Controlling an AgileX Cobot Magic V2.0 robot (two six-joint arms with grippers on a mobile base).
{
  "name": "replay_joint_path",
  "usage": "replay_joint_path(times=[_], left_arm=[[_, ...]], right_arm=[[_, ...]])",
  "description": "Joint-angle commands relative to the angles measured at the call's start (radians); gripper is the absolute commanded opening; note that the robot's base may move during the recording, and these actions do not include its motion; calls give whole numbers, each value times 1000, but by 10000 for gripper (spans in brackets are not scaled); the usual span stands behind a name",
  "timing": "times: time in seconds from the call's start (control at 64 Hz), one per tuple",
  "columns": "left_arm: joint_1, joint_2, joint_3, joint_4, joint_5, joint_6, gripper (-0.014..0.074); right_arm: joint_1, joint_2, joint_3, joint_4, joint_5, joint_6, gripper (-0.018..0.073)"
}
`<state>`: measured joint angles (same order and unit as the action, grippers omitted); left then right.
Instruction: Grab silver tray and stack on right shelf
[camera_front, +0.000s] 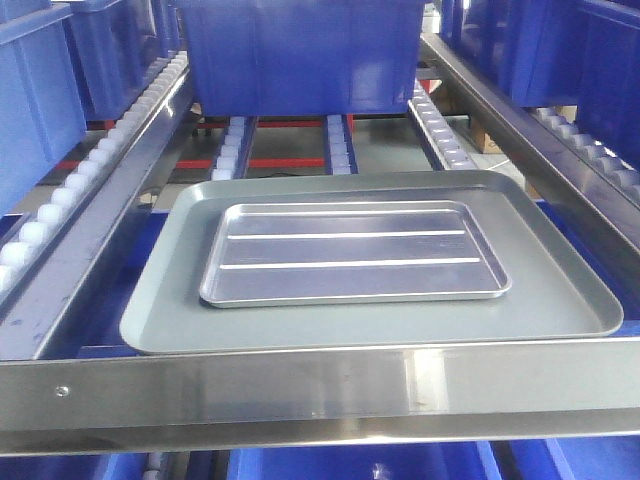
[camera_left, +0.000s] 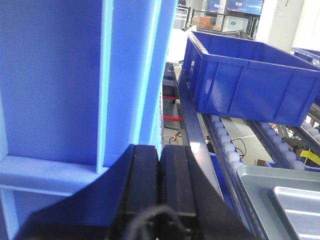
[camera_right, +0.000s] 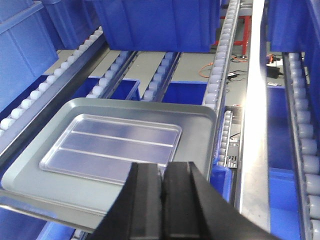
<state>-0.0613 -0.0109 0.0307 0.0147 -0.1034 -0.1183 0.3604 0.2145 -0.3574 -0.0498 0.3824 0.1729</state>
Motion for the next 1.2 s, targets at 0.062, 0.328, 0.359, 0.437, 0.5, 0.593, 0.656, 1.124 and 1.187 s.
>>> replay_joint_path(times=[0.062,0.328,0.359,0.437,0.5,0.593,0.656,1.124,1.187], left_arm=[[3,-16,19,-6,-88,0,-101],[3,-16,19,-6,-88,0,-101],[3,-16,19,-6,-88,0,-101],[3,-16,19,-6,-88,0,-101],[3,-16,19,-6,-88,0,-101],[3,-16,19,-6,-88,0,-101],[3,-14,19,-6,-88,0,-101],[3,-14,19,-6,-88,0,-101],[3,-14,19,-6,-88,0,-101]], right_arm=[[-5,11,2,78,-121,-148,56],[-245,-104,116,111,-207,-156,56],[-284,-128,147,111,-239,-156,56],[-342,-194,229,115,-300,-154,56],[-366,-244,291,117,-328,-154,56],[-375,-245,362,117,-406,-151,56],[-375,-246,368,115,-410,-153,56],[-375,-246,369,112,-439,-154,56],[-375,-246,368,112,-439,-154,56]])
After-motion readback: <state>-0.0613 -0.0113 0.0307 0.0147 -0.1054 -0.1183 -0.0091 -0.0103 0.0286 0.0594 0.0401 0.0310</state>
